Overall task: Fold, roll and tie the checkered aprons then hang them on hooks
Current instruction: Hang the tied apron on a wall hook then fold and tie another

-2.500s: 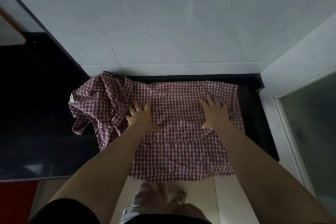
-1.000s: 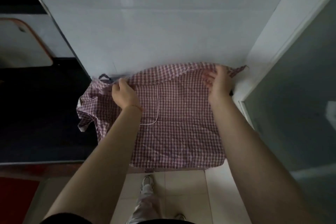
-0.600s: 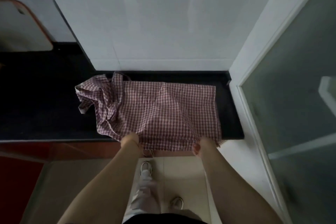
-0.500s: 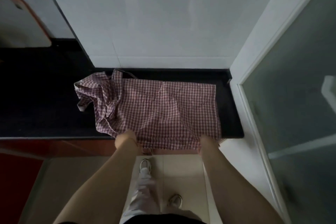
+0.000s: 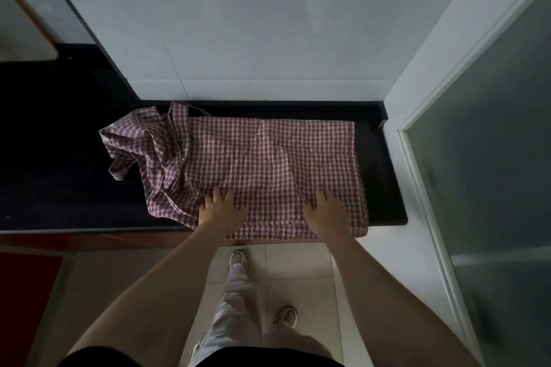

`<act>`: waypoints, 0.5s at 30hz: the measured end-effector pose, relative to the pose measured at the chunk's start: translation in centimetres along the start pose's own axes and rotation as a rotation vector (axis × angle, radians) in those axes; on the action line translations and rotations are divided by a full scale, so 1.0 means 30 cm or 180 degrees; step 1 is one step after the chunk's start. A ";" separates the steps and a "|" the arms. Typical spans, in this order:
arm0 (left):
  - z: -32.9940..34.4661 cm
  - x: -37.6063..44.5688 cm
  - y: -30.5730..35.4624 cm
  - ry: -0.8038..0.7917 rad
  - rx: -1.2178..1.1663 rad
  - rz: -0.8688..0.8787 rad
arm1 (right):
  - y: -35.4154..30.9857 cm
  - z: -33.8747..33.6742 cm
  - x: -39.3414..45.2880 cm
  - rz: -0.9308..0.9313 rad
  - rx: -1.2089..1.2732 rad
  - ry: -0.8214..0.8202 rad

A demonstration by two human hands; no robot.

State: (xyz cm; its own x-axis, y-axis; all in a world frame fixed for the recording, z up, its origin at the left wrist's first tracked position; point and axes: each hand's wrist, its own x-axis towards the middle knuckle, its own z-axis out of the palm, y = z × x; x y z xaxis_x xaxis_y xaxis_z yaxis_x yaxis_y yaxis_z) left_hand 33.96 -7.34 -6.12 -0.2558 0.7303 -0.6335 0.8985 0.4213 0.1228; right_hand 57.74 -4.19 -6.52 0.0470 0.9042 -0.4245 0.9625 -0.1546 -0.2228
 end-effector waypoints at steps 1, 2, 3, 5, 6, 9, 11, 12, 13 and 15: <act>-0.012 0.022 0.001 -0.0003 -0.0036 0.0031 | -0.007 -0.005 0.030 0.0043 0.0049 -0.0037; -0.026 0.038 0.003 -0.0006 -0.0053 0.0075 | -0.014 -0.017 0.056 0.0082 0.0090 -0.0100; -0.033 0.056 0.001 0.0008 -0.0051 0.0127 | -0.018 -0.023 0.082 0.0097 0.0060 -0.0171; -0.042 0.091 -0.003 0.0018 -0.0066 0.0207 | -0.022 -0.030 0.134 0.0015 -0.0100 -0.0242; -0.047 0.111 -0.005 0.0018 -0.0059 0.0243 | -0.024 -0.035 0.160 -0.0020 -0.0167 -0.0256; -0.055 0.142 0.008 0.0034 0.0028 0.0372 | -0.022 -0.059 0.210 -0.0102 -0.0185 -0.0241; -0.067 0.153 0.016 0.0033 0.0097 0.0405 | -0.022 -0.064 0.222 -0.0116 0.0125 -0.0203; -0.072 0.156 0.018 0.0028 0.0090 0.0398 | -0.026 -0.065 0.212 -0.0071 0.0259 -0.0055; -0.075 0.153 0.017 0.0060 0.0054 0.0385 | -0.031 -0.059 0.196 0.0019 0.0329 0.0200; -0.068 0.123 0.018 0.0491 -0.0168 0.0374 | -0.039 -0.043 0.148 0.0305 0.0436 0.0875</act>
State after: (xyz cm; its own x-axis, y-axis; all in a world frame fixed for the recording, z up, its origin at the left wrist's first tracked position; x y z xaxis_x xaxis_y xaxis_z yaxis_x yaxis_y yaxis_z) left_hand 32.78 -3.32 -6.85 -0.2057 0.8480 -0.4884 0.9065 0.3532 0.2315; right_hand 57.15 0.51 -7.03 0.2241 0.9538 -0.2003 0.9062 -0.2795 -0.3171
